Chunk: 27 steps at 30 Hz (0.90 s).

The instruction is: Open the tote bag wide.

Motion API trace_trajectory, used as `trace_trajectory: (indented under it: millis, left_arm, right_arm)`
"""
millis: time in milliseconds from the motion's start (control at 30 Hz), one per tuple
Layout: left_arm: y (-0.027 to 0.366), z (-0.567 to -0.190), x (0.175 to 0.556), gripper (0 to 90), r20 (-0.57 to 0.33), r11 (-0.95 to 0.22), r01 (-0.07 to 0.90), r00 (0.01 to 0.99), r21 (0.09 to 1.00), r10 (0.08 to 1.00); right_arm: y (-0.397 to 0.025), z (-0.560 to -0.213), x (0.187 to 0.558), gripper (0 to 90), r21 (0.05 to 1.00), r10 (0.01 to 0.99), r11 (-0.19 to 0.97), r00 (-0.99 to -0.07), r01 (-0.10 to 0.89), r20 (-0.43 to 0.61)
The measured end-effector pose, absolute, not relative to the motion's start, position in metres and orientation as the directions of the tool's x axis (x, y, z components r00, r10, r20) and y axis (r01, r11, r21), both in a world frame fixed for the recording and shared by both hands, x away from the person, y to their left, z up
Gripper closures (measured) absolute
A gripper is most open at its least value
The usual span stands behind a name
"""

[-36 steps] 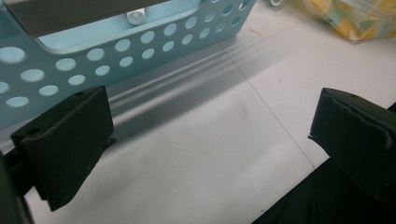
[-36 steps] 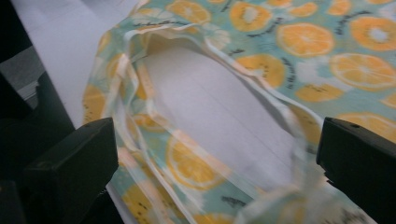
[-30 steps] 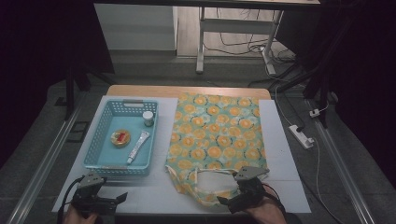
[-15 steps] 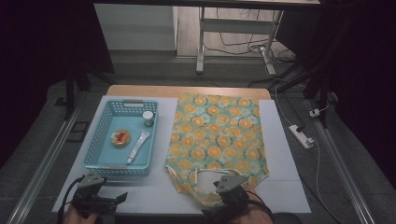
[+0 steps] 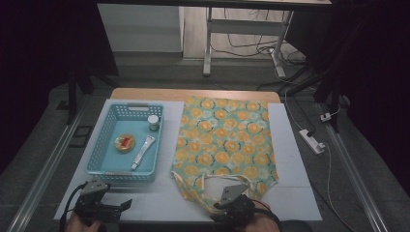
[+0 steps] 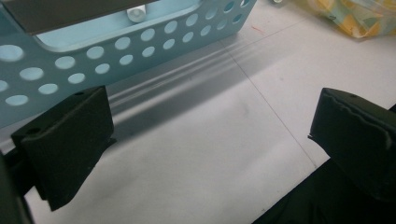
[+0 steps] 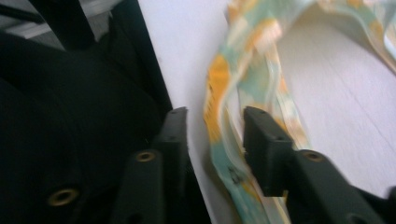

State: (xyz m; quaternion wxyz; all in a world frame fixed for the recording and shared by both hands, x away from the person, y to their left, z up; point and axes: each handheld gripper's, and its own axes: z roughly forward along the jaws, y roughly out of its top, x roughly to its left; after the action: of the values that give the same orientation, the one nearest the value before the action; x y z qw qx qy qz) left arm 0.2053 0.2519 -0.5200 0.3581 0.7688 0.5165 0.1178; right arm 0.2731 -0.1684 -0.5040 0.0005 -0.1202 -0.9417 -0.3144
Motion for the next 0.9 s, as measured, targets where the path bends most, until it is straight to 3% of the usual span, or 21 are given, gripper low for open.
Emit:
trace_trajectory:
  millis: [200, 500, 900]
  left_arm:
    - [0.252, -0.520, 0.205, 0.0, -0.187, -0.210, 0.711, 0.436, 0.671, 0.880]
    - [0.252, -0.520, 0.206, 0.0, -0.191, -0.205, 0.714, 0.432, 0.670, 0.881]
    - [0.252, -0.520, 0.206, 0.0, -0.190, -0.204, 0.715, 0.430, 0.669, 0.882]
  right_arm:
    - [-0.174, -0.504, 0.276, 88.9, 0.562, 0.218, 0.798, -0.973, 0.219, 0.071]
    - [-0.185, -0.477, 0.291, 89.6, 0.647, 0.274, 0.710, -0.955, 0.279, 0.111]
    - [-0.186, -0.458, 0.332, 89.5, 0.680, 0.345, 0.657, -0.932, 0.327, 0.114]
